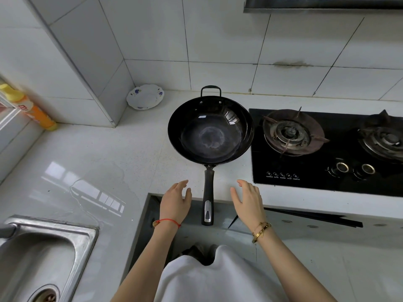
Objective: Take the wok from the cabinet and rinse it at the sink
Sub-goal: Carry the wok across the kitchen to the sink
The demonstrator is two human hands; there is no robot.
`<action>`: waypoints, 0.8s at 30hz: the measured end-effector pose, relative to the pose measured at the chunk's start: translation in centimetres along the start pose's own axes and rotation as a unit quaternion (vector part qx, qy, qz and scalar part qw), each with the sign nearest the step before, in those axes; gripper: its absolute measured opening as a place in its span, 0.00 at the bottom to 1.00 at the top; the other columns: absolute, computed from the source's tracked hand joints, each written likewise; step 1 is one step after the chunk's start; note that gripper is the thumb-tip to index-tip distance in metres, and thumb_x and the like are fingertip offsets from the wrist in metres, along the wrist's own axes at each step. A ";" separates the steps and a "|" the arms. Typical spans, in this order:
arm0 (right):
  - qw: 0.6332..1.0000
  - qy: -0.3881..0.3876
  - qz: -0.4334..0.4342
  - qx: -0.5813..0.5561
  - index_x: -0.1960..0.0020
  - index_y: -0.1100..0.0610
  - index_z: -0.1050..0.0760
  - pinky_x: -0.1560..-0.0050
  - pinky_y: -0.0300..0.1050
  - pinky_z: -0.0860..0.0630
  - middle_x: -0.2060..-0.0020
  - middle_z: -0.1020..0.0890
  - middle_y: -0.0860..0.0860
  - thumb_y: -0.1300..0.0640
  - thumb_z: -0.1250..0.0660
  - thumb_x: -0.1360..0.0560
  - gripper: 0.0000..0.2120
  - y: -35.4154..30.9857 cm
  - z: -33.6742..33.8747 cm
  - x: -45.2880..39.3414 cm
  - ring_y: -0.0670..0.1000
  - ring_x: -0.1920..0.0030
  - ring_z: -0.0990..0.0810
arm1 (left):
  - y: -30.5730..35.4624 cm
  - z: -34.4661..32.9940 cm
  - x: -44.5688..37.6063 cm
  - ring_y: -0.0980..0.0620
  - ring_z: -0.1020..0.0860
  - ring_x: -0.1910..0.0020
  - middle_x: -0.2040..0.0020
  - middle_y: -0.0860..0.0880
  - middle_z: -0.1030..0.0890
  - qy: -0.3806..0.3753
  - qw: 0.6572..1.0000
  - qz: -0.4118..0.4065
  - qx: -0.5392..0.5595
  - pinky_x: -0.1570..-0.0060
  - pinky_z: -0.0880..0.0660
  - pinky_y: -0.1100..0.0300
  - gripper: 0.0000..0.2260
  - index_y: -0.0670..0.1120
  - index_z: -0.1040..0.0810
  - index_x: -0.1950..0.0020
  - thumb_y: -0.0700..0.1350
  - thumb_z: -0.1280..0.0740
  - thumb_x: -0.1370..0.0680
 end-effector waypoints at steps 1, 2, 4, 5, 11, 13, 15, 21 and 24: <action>1.000 0.001 0.000 -0.003 0.31 0.56 0.31 0.34 0.49 0.31 0.35 0.24 0.52 0.47 0.43 0.19 0.21 -0.2 0.0 -0.1 0.52 0.33 0.31 | 0.0 0.1 -0.2 0.49 0.22 0.38 0.34 0.48 0.22 -0.001 1.000 0.001 -0.001 0.37 0.24 0.52 0.17 0.48 0.27 0.30 0.48 0.38 0.19; 1.000 0.002 0.000 -0.005 0.31 0.56 0.31 0.34 0.49 0.31 0.35 0.24 0.52 0.47 0.43 0.19 0.20 -0.4 0.0 -0.2 0.52 0.33 0.31 | 0.0 0.2 -0.5 0.49 0.22 0.37 0.34 0.48 0.22 -0.001 1.000 0.002 0.000 0.37 0.24 0.52 0.17 0.48 0.27 0.30 0.48 0.38 0.19; 1.000 0.006 0.001 -0.008 0.32 0.56 0.31 0.34 0.49 0.31 0.36 0.24 0.52 0.47 0.43 0.19 0.20 -0.9 -0.1 -0.5 0.52 0.33 0.31 | 0.2 0.4 -1.0 0.48 0.23 0.37 0.34 0.47 0.22 -0.003 1.000 0.000 -0.002 0.36 0.25 0.51 0.17 0.48 0.27 0.30 0.48 0.38 0.19; 1.000 0.008 0.004 -0.007 0.32 0.56 0.31 0.34 0.49 0.31 0.36 0.24 0.52 0.47 0.43 0.19 0.20 -1.2 -0.1 -0.7 0.52 0.34 0.30 | 0.3 0.5 -1.2 0.48 0.23 0.37 0.34 0.47 0.22 -0.003 1.000 -0.003 -0.003 0.36 0.25 0.51 0.17 0.47 0.27 0.30 0.48 0.38 0.19; 1.000 0.003 0.013 -0.001 0.32 0.56 0.31 0.35 0.49 0.30 0.36 0.24 0.52 0.47 0.43 0.19 0.20 -2.9 -0.5 -1.8 0.53 0.34 0.30 | 1.8 0.2 -3.0 0.48 0.23 0.37 0.34 0.48 0.22 -0.034 0.999 -0.024 -0.012 0.35 0.26 0.53 0.17 0.47 0.27 0.30 0.49 0.40 0.18; 1.000 -0.009 0.009 0.001 0.31 0.56 0.31 0.35 0.48 0.30 0.35 0.24 0.52 0.47 0.44 0.19 0.21 -3.5 -0.8 -2.1 0.53 0.34 0.30 | 2.1 -0.4 -3.6 0.49 0.22 0.38 0.35 0.48 0.21 -0.054 0.998 -0.026 -0.004 0.36 0.26 0.55 0.17 0.47 0.27 0.30 0.49 0.40 0.18; 1.000 -0.027 0.003 0.000 0.31 0.56 0.31 0.36 0.47 0.29 0.35 0.24 0.52 0.46 0.44 0.19 0.21 -4.1 -1.4 -2.3 0.52 0.34 0.30 | 2.3 -1.0 -4.3 0.49 0.21 0.40 0.37 0.47 0.20 -0.073 0.997 -0.015 0.015 0.40 0.25 0.57 0.17 0.46 0.26 0.32 0.50 0.40 0.18; 0.997 -0.075 -0.026 0.013 0.33 0.57 0.30 0.40 0.47 0.26 0.39 0.23 0.53 0.45 0.41 0.21 0.22 -5.2 -3.4 -2.5 0.52 0.38 0.28 | 3.0 -3.1 -5.8 0.50 0.19 0.46 0.44 0.47 0.16 -0.143 0.988 0.023 0.049 0.45 0.23 0.57 0.17 0.45 0.21 0.38 0.52 0.41 0.19; 0.996 -0.084 -0.032 0.020 0.39 0.58 0.29 0.47 0.46 0.24 0.46 0.22 0.53 0.45 0.40 0.21 0.19 -5.7 -4.2 -2.6 0.53 0.44 0.25 | 3.1 -4.1 -6.5 0.51 0.21 0.58 0.51 0.44 0.16 -0.170 0.984 0.029 0.047 0.58 0.26 0.62 0.17 0.43 0.19 0.45 0.52 0.42 0.18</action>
Point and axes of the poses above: each hand's wrist, its own x-axis away from the middle knuckle, its own z-axis out of the back of the hand, y = z × x, the point moved 2 cm from there along -x, towards the middle knuckle
